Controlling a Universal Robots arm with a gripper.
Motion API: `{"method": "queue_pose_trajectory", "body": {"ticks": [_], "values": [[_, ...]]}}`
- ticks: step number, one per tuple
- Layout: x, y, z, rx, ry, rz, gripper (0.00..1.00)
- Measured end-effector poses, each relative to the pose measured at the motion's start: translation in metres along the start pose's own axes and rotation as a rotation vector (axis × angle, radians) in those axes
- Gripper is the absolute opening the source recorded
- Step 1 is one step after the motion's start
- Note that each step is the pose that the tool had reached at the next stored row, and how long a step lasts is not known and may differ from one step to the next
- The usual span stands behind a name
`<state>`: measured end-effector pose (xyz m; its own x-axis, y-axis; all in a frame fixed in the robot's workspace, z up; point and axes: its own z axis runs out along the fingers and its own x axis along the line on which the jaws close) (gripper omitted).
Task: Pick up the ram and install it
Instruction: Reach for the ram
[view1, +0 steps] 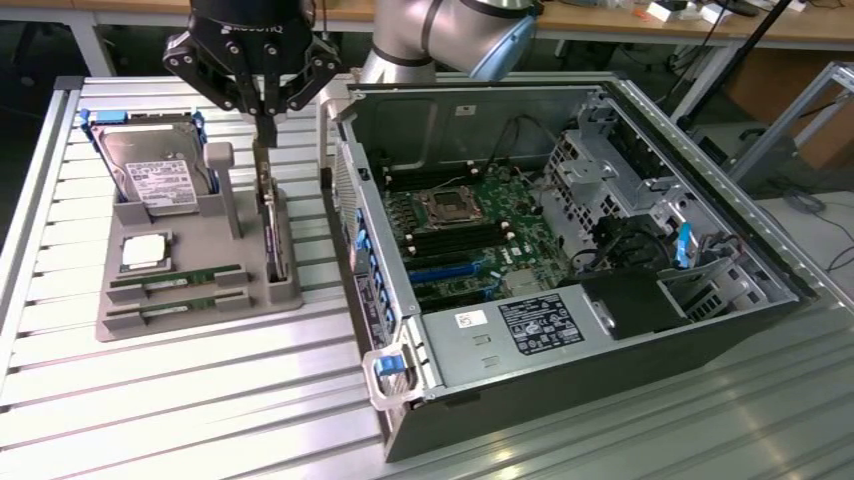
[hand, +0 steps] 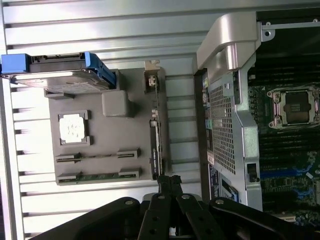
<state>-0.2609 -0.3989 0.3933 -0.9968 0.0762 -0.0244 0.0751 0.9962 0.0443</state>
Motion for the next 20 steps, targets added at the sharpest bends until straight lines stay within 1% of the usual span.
{"method": "queue_pose_trajectory", "body": {"ticks": [20], "values": [[0.017,-0.0013,-0.0005,0.0000,0.0000,0.000,0.10]]}}
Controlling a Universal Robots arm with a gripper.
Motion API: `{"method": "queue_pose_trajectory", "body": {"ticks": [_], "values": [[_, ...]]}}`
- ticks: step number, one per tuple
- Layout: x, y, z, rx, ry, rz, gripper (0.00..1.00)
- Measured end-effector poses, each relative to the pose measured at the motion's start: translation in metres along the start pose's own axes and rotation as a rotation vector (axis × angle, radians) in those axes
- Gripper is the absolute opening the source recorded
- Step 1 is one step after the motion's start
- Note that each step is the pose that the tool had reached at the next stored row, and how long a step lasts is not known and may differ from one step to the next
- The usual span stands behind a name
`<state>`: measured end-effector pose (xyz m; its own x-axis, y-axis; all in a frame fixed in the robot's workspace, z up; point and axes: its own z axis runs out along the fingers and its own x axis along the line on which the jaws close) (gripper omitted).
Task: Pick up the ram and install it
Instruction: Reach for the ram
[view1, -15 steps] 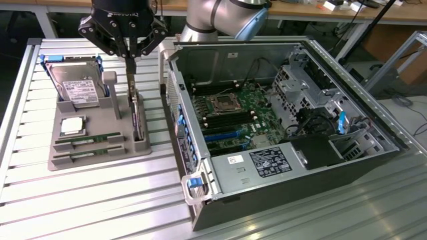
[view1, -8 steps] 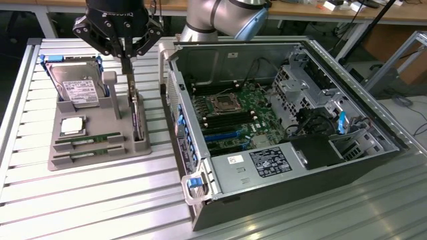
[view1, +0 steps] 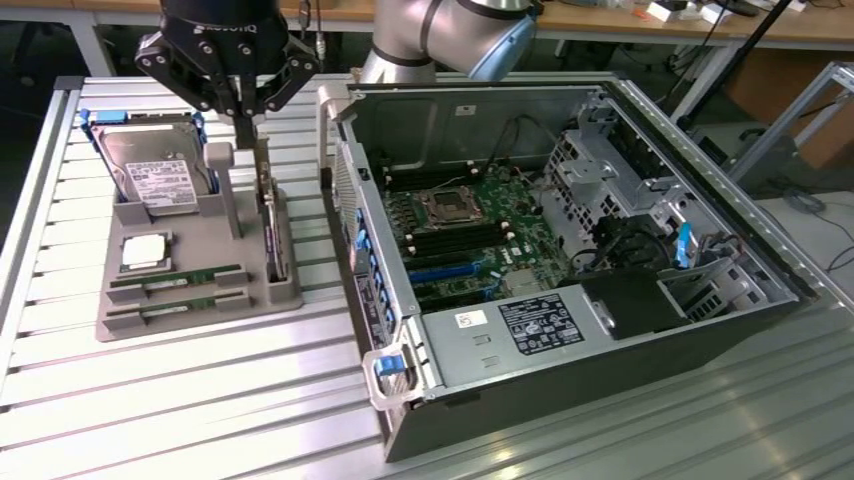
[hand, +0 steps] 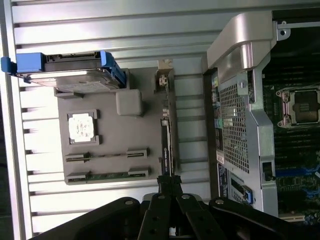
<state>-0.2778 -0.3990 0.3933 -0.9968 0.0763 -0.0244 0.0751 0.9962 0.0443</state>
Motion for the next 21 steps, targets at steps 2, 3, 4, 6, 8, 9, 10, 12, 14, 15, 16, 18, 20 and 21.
{"method": "queue_pose_trajectory", "body": {"ticks": [2,3,4,6,8,9,10,12,14,15,16,18,20,21], "values": [[0.003,-0.0002,-0.0001,0.0000,0.0000,0.000,0.10],[0.004,-0.0003,-0.0001,0.0000,0.0000,0.000,0.10],[0.006,-0.0004,-0.0001,0.0000,0.0000,0.000,0.10],[0.009,-0.0006,-0.0002,0.0000,0.0000,0.000,0.10],[0.012,-0.0009,-0.0003,0.0000,0.0000,0.000,0.10],[0.015,-0.0011,-0.0004,0.0000,0.0000,0.000,0.10],[0.017,-0.0012,-0.0004,-0.0001,-0.0001,0.000,0.10],[0.020,-0.0015,-0.0005,-0.0001,-0.0001,0.000,0.10],[0.024,-0.0018,-0.0006,0.0000,0.0000,0.000,0.10],[0.025,-0.0019,-0.0007,0.0000,0.0000,0.000,0.10],[0.027,-0.0021,-0.0007,0.0000,0.0000,0.000,0.10],[0.031,-0.0024,-0.0009,0.0000,0.0000,0.000,0.10],[0.034,-0.0026,-0.0009,0.0000,0.0000,0.000,0.10],[0.035,-0.0026,-0.0010,-0.0001,0.0000,0.000,0.10]]}}
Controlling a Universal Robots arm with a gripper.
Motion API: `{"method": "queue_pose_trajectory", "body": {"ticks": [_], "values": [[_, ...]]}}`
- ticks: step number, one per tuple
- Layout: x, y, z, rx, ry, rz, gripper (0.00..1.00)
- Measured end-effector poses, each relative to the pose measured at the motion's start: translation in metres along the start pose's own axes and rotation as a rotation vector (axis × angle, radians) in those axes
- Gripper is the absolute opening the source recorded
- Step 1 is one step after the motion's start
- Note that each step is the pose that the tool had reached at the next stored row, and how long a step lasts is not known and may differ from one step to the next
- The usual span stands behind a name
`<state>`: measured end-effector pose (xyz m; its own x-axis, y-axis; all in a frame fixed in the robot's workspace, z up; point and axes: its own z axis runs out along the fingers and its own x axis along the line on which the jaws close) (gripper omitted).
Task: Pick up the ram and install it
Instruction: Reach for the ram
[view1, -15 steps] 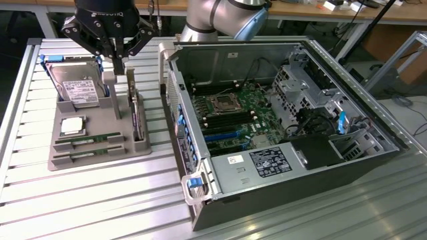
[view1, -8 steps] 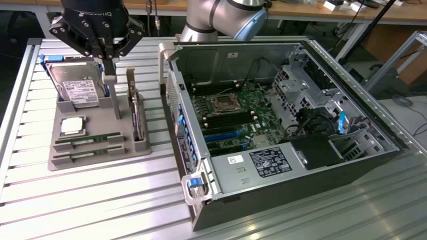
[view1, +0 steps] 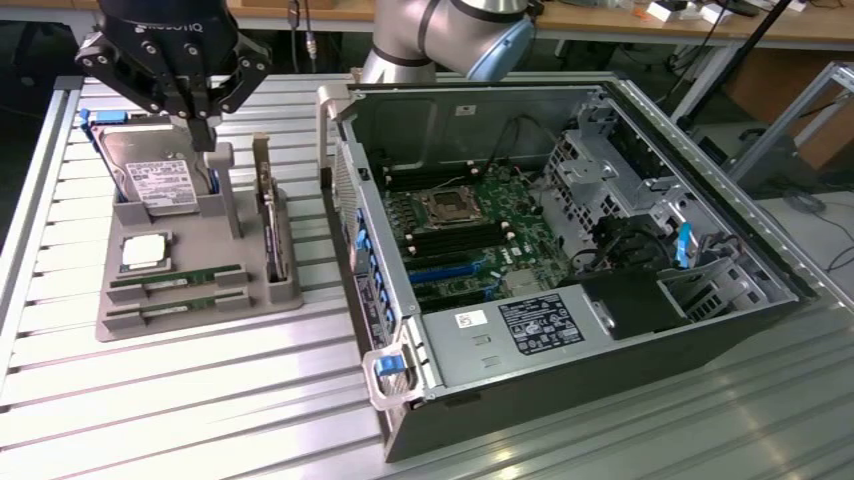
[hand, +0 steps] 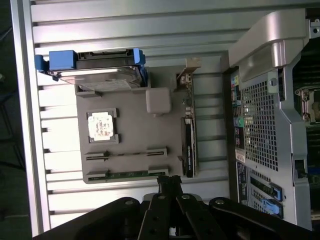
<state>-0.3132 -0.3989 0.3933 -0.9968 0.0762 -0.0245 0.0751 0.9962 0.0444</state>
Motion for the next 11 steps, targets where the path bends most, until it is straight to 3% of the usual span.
{"method": "queue_pose_trajectory", "body": {"ticks": [11], "values": [[0.016,-0.0012,-0.0005,0.0000,0.0000,0.000,0.10]]}}
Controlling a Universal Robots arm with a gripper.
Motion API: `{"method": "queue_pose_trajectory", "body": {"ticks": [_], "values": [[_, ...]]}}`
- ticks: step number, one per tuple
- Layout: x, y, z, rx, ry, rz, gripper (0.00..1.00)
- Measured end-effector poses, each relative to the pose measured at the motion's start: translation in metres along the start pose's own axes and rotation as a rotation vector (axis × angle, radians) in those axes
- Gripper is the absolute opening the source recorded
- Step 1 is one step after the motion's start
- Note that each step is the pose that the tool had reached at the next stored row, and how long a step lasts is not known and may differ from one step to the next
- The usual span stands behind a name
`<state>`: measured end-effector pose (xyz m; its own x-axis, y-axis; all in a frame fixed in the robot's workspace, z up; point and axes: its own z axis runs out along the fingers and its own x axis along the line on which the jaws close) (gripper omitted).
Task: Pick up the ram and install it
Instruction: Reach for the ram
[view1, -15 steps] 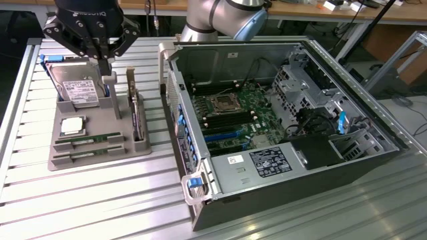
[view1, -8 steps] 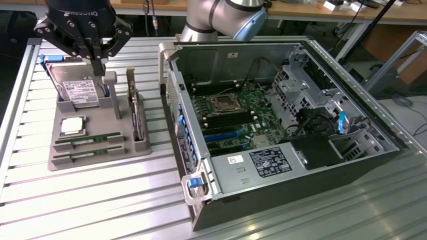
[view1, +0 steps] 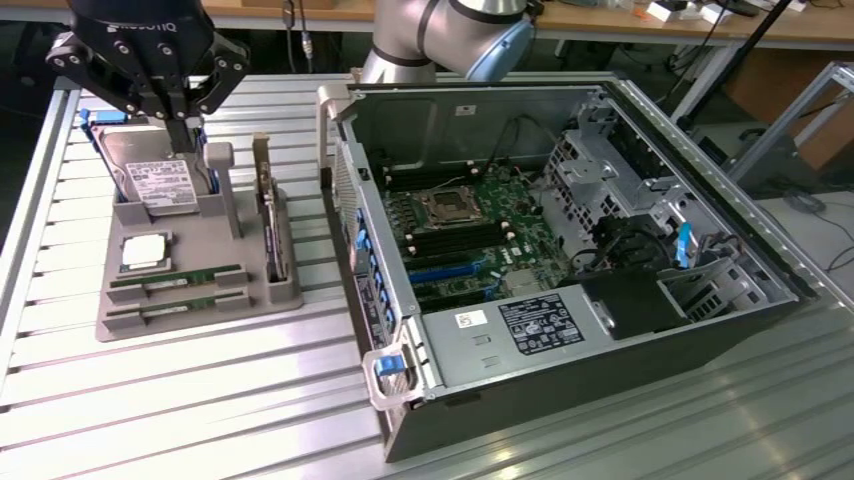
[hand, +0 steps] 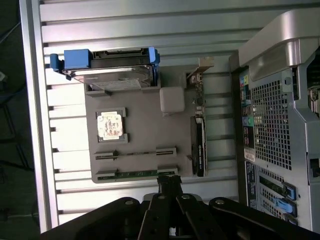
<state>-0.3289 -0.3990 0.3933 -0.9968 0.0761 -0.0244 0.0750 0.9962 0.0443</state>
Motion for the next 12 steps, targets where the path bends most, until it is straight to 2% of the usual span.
{"method": "queue_pose_trajectory", "body": {"ticks": [6,12], "values": [[0.0002,-0.0002,0.0000,0.0000,0.0000,0.000,0.10],[-0.0005,-0.0074,-0.0003,0.0040,-0.0004,0.000,0.10]]}}
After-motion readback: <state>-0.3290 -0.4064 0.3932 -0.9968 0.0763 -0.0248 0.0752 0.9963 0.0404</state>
